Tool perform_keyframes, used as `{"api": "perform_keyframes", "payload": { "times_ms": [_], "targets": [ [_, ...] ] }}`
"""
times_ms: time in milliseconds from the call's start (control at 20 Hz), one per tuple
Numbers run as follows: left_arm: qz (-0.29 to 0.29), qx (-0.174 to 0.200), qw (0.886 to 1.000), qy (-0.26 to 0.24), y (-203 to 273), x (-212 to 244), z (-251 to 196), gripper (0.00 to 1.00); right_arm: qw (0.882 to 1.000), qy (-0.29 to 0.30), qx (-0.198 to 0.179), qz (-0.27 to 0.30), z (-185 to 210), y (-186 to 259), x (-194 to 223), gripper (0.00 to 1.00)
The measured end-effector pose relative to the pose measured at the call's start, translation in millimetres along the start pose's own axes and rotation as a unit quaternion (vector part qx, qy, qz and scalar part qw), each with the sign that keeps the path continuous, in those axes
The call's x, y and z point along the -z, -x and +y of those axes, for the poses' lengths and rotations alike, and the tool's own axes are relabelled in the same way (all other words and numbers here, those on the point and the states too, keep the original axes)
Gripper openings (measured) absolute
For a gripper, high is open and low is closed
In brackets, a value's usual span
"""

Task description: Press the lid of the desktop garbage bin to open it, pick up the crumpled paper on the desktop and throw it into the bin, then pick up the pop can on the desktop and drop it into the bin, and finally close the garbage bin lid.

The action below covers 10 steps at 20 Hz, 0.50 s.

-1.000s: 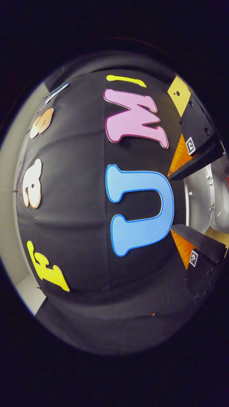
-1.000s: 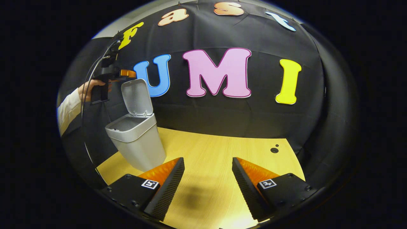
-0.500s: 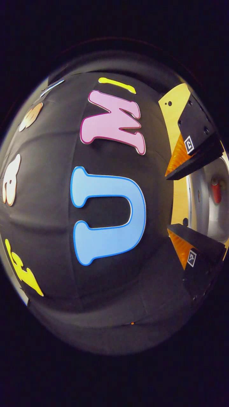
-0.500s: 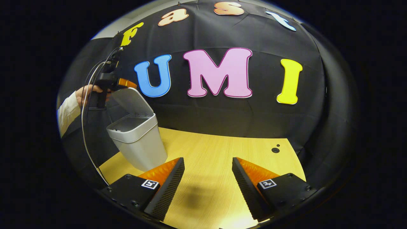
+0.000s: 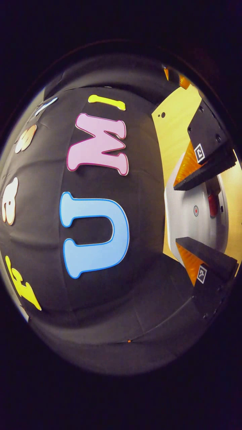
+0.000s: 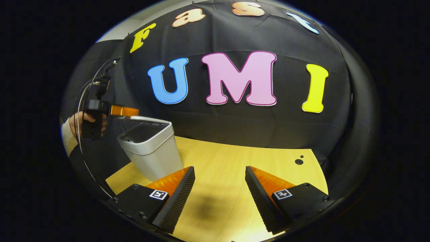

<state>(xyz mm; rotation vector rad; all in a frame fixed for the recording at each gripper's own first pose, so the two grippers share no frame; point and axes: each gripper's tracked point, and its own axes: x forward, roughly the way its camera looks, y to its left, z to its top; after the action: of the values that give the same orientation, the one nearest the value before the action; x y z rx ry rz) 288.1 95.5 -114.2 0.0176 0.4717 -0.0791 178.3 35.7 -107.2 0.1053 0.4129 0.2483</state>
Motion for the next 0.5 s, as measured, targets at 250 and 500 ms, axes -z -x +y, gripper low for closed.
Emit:
{"api": "perform_keyframes", "payload": {
  "times_ms": [250,500],
  "targets": [
    [0.016,0.003,1.000,-0.006,2,28,-5,0.96,1.000,0.002,0.005,0.000,-1,7,3,0.98],
    [0.053,0.013,0.998,-0.006,-1,58,-11,0.98,1.000,-0.001,0.019,0.001,-13,12,7,0.97]
  ]
}}
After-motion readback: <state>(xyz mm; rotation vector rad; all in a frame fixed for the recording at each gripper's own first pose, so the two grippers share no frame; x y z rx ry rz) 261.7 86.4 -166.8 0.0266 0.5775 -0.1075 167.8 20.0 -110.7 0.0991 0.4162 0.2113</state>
